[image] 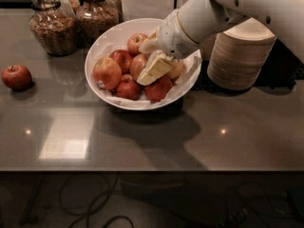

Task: Pick apple from white bowl

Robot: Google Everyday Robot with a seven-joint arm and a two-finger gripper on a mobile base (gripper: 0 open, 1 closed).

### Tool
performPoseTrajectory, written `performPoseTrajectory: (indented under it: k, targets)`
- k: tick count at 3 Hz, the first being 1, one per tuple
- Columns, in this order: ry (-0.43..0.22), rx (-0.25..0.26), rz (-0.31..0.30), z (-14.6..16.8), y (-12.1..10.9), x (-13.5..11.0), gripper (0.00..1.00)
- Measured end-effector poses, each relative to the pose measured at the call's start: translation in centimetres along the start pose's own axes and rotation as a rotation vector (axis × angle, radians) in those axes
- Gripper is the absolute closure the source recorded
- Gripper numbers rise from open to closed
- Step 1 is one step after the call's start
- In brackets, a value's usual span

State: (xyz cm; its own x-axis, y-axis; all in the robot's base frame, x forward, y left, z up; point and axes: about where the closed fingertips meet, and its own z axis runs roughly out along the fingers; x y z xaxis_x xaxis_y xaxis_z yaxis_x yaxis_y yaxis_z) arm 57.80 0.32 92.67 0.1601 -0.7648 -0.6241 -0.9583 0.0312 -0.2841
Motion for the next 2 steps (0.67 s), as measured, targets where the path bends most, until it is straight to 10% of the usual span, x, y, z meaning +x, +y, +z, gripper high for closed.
performPoseTrajectory:
  k: [1, 2]
  targets:
    - [0.0, 0.0, 0.0, 0.0, 0.0, 0.0, 0.64]
    - [0.0, 0.0, 0.0, 0.02, 0.01, 0.0, 0.6]
